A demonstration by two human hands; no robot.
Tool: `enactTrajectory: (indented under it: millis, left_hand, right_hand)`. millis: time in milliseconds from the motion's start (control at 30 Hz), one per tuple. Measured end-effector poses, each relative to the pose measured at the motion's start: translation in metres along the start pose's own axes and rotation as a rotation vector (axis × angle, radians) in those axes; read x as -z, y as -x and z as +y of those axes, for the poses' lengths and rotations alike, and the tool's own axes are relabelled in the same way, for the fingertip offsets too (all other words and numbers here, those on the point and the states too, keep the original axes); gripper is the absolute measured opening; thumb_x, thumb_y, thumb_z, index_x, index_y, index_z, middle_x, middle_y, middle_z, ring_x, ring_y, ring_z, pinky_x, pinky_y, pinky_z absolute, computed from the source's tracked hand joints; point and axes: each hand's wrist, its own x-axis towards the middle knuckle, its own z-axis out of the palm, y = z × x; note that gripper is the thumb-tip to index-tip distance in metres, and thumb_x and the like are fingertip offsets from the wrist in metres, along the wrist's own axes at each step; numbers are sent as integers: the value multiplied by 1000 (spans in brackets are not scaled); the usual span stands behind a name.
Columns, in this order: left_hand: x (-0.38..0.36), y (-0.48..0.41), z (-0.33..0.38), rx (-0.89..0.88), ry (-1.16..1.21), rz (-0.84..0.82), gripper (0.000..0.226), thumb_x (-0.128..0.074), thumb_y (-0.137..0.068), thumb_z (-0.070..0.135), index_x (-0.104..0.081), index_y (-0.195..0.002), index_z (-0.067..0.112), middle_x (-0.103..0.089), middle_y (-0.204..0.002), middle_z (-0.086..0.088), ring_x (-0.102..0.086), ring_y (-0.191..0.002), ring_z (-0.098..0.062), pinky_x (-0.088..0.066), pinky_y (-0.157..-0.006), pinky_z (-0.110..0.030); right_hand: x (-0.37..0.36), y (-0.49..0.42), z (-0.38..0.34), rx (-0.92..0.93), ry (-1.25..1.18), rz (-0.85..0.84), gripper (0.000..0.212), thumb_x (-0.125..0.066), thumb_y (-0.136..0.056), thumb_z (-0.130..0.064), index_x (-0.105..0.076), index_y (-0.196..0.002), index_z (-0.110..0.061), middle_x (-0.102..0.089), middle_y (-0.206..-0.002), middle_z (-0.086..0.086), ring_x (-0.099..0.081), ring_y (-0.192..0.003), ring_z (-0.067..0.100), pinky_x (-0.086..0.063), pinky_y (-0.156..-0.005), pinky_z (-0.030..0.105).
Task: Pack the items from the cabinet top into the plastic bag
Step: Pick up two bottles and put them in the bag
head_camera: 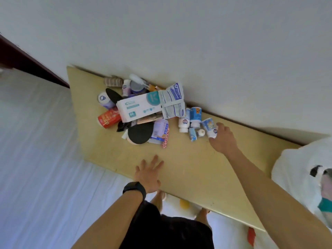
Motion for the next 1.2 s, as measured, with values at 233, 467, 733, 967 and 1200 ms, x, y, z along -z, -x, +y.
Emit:
enactTrajectory:
  millis: [233,467,733,967,1200]
  left_hand:
    - [32,0,24,-142,136,125,39,-44,-97,27,-44,-136,22,-49,-134,-4,-53,-119,-27,-47,-96,-39]
    - [109,-32,93,-323,2,447,50,-52,-96,15,-35,-143,19,-35,-141,-7,-56,-110,-25,-52,-82,-36]
    - [140,-69,107,-370,-567,453,51,-43,-97,7,-31,-146,17,-33,-142,-10,-62,-105,-30,-50,-71,-39]
    - [138,-67,115,-413,-915,537,45,-40,-99,9,-39,-144,13,-43,-135,-12,-67,-97,-30,-55,-70,-38]
    - [136,-54,115,-448,-701,408,39,-47,-99,43,-53,-130,21,-51,-131,-2,-64,-101,-26,-50,-71,-36]
  right_hand:
    - [-27,3,13,-215,-23,-17,50,-58,-94,-29,-39,-132,-3,-54,-126,25,-55,-115,42,-45,-90,42]
    - [-54,103,64,-449,-378,-128,52,-62,-93,-34,-44,-133,-5,-60,-126,17,-58,-115,36,-41,-84,32]
    - [-53,243,85,-593,-895,57,19,-57,-93,-42,-66,-101,-27,-72,-88,-7,-67,-83,7,-52,-77,26]
    - [-33,277,89,-651,-1088,275,37,-51,-94,-46,-62,-78,-14,-70,-71,-3,-66,-63,6,-48,-66,26]
    - [-17,267,90,-631,-1224,369,30,-53,-92,-41,-66,-85,-15,-68,-76,1,-67,-65,13,-53,-69,33]
